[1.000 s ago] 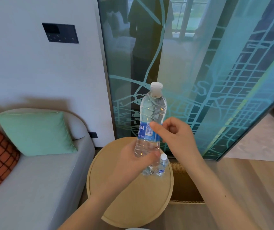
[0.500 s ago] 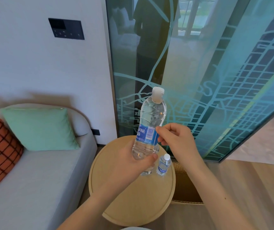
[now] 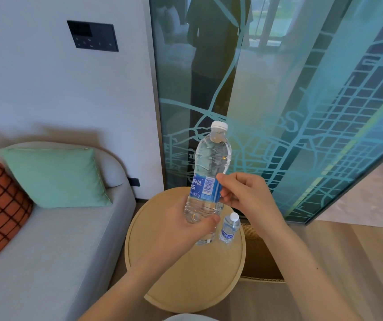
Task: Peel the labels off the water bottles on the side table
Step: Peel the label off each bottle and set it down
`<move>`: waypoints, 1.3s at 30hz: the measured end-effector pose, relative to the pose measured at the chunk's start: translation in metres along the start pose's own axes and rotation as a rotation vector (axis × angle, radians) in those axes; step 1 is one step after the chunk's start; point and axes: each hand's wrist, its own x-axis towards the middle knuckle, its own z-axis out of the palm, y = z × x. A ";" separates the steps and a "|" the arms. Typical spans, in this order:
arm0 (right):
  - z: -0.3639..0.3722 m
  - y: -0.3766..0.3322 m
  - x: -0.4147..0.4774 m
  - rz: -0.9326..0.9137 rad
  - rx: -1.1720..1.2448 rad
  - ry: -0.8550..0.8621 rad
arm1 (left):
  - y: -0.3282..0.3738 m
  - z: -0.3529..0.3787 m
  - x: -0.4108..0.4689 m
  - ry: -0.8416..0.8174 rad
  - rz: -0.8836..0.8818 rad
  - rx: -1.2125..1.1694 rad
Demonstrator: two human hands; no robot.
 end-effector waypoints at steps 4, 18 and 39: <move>0.000 -0.001 -0.001 0.010 0.004 -0.012 | -0.001 0.000 0.000 0.009 0.008 0.029; -0.005 0.011 0.003 0.080 -0.137 0.095 | -0.020 0.003 -0.004 0.170 -0.021 0.242; -0.001 0.029 0.003 0.016 0.059 -0.023 | -0.020 0.005 -0.008 -0.004 -0.084 -0.096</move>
